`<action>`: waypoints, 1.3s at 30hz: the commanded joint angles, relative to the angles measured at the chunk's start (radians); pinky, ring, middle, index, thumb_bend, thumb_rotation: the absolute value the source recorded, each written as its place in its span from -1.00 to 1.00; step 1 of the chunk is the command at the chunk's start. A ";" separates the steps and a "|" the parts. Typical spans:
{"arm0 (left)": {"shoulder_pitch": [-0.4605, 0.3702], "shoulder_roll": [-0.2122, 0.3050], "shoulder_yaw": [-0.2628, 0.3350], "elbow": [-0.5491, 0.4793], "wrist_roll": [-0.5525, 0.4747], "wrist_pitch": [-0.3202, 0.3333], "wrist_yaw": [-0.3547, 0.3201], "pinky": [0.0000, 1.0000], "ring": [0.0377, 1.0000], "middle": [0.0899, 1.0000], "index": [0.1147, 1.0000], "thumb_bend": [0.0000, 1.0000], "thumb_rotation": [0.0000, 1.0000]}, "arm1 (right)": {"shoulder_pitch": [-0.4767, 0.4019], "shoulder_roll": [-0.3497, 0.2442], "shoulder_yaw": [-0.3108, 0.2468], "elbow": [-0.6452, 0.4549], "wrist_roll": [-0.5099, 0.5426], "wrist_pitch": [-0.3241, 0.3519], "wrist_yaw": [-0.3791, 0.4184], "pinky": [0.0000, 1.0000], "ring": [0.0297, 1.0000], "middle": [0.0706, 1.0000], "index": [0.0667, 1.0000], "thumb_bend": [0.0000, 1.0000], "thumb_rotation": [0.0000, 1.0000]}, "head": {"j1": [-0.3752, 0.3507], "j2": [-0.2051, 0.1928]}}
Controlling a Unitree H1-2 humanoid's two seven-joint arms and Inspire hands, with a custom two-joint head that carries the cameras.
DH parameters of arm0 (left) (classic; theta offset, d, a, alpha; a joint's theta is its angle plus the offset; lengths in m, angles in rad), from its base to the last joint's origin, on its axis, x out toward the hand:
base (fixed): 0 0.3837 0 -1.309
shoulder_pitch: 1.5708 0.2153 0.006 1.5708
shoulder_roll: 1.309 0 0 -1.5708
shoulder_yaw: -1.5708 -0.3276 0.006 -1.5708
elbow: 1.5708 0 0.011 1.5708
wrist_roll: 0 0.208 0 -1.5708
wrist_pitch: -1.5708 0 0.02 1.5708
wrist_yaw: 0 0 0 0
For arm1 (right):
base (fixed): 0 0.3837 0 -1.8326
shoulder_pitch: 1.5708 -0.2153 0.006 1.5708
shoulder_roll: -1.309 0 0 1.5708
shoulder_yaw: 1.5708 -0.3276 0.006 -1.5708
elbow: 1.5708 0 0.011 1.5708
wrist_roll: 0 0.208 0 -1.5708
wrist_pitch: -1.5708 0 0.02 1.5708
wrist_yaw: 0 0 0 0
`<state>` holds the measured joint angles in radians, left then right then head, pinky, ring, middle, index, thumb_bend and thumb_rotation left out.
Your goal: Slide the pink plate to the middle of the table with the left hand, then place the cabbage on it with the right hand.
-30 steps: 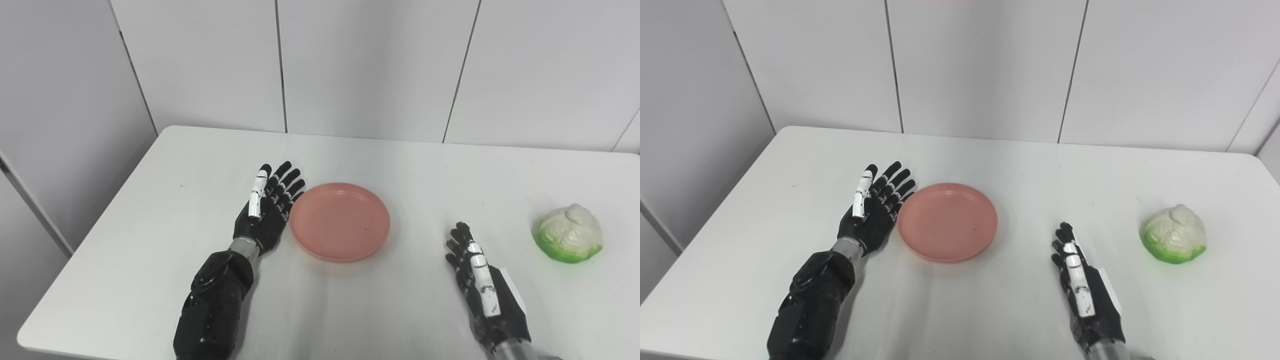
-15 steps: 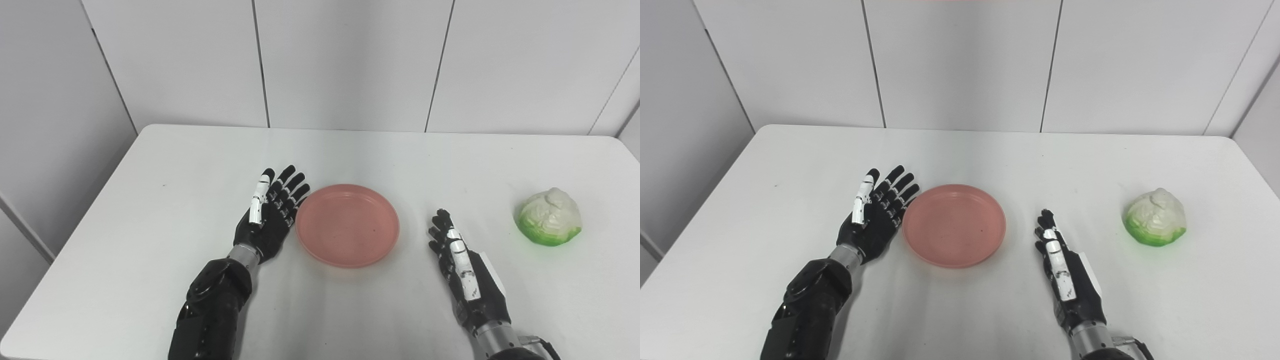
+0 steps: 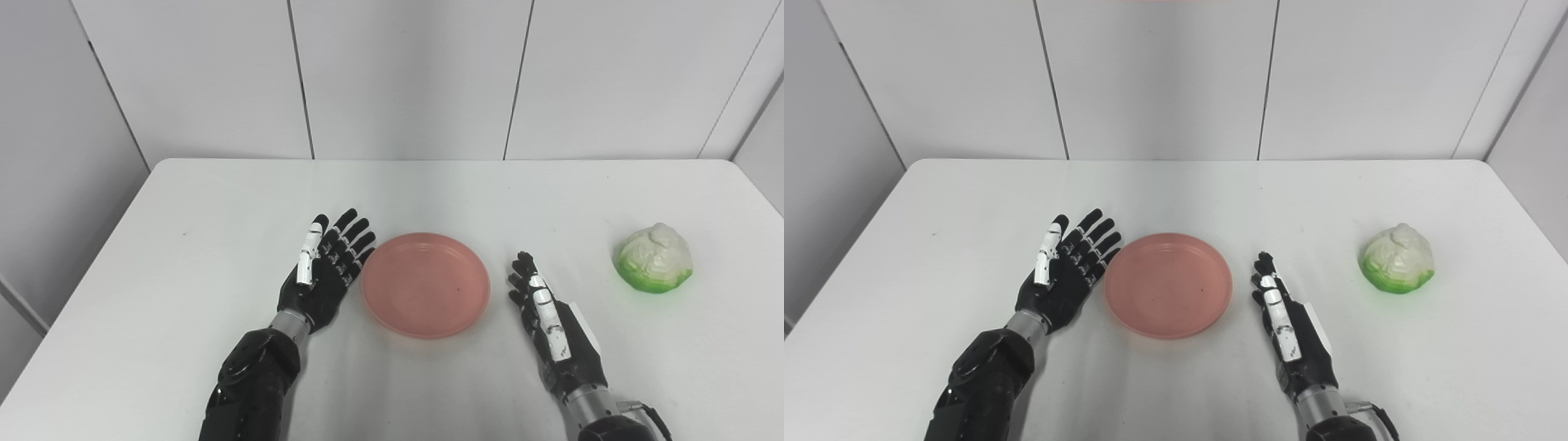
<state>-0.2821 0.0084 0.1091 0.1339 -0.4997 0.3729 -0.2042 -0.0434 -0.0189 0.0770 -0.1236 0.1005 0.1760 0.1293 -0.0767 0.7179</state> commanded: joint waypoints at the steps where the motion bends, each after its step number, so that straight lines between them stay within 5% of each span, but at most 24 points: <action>1: 0.019 0.007 -0.008 0.000 0.021 0.005 0.000 0.87 0.87 0.87 0.81 -0.15 1.00 | -0.018 0.016 0.010 0.005 -0.001 -0.017 0.001 1.00 1.00 1.00 1.00 -0.32 1.00 | 0.000 0.000; 16: 0.020 0.012 -0.007 0.054 0.053 -0.028 0.016 0.87 0.86 0.86 0.83 -0.11 1.00 | -0.024 -0.006 -0.008 -0.020 -0.077 -0.070 -0.040 1.00 1.00 1.00 1.00 -0.32 1.00 | -0.065 0.003; 19: 0.019 0.020 -0.005 0.085 0.051 -0.052 0.001 0.84 0.84 0.84 0.80 -0.10 1.00 | -0.029 -0.004 -0.014 -0.058 -0.104 -0.088 -0.057 0.98 0.96 0.98 1.00 -0.32 1.00 | -0.133 -0.018; 31: 0.005 0.058 0.003 0.187 0.034 -0.115 -0.081 0.81 0.81 0.83 0.79 -0.04 1.00 | -0.155 -0.074 -0.047 -0.235 -0.318 -0.092 -0.138 0.84 0.84 0.86 0.86 0.23 0.98 | -0.236 -0.056; 37: -0.003 0.069 0.017 0.236 0.029 -0.142 -0.114 0.78 0.79 0.80 0.77 0.00 0.91 | -0.215 -0.103 -0.079 -0.307 -0.432 -0.038 -0.172 0.65 0.73 0.75 0.79 0.59 0.78 | -0.266 -0.071; 39: -0.008 0.076 0.021 0.262 0.028 -0.159 -0.132 0.77 0.78 0.79 0.76 0.03 0.87 | -0.238 -0.125 -0.096 -0.326 -0.488 -0.037 -0.181 0.58 0.66 0.70 0.76 0.72 0.51 | -0.274 -0.074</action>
<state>-0.3290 0.0622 0.1292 0.3291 -0.4968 0.1828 -0.3556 -0.2254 -0.1180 -0.0014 -0.4071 -0.3526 0.1472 -0.0294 -0.3512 0.6443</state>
